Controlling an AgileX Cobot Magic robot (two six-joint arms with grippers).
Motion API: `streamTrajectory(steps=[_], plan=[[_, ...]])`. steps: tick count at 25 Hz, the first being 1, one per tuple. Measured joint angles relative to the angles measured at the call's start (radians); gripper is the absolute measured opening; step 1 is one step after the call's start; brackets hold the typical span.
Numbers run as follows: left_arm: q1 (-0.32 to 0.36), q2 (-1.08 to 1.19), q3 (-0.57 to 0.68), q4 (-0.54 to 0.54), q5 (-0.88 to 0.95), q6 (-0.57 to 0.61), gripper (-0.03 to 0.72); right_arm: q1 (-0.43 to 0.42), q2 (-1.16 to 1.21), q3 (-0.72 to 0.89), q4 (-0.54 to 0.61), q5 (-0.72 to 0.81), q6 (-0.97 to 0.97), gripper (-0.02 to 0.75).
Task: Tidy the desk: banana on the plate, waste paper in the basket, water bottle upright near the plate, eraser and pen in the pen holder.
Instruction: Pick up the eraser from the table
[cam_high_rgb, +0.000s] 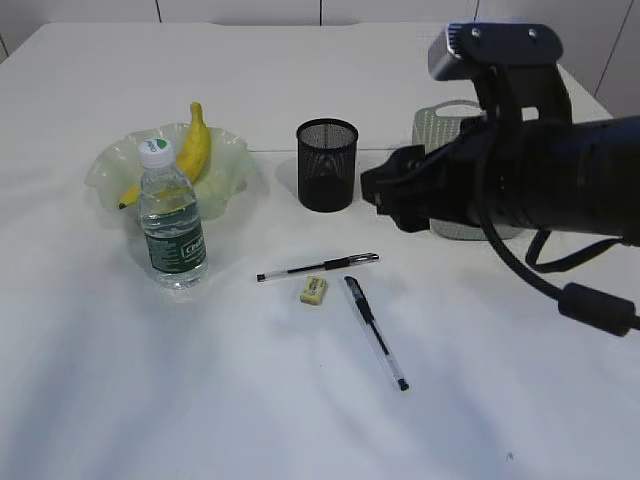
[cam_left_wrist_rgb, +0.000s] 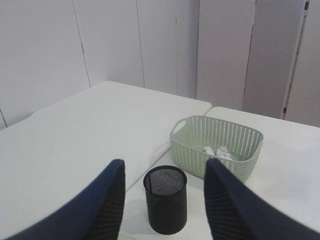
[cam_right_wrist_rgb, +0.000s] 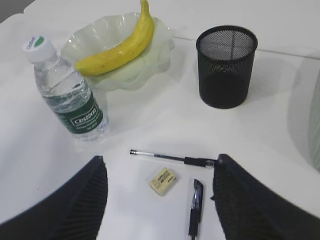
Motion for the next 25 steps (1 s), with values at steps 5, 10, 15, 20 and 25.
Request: streamTrajectory(steps=[5, 10, 15, 20, 25], plan=[[0.0, 0.0, 0.0, 0.0, 0.001, -0.009, 0.349, 0.0, 0.0, 0.054, -0.002, 0.013, 0.0, 0.494], [0.0, 0.0, 0.0, 0.01, 0.001, -0.025, 0.348, 0.0, 0.0, 0.101, -0.002, 0.042, 0.036, 0.494], [0.0, 0.0, 0.0, 0.047, 0.001, -0.05, 0.342, 0.0, 0.0, 0.155, -0.01, 0.081, 0.065, 0.494], [0.0, 0.0, 0.0, 0.056, 0.007, -0.073, 0.341, 0.0, 0.0, 0.182, -0.07, 0.081, 0.068, 0.494], [0.0, 0.0, 0.0, 0.077, 0.029, -0.096, 0.336, 0.001, 0.0, 0.183, -0.089, 0.016, 0.066, 0.494]])
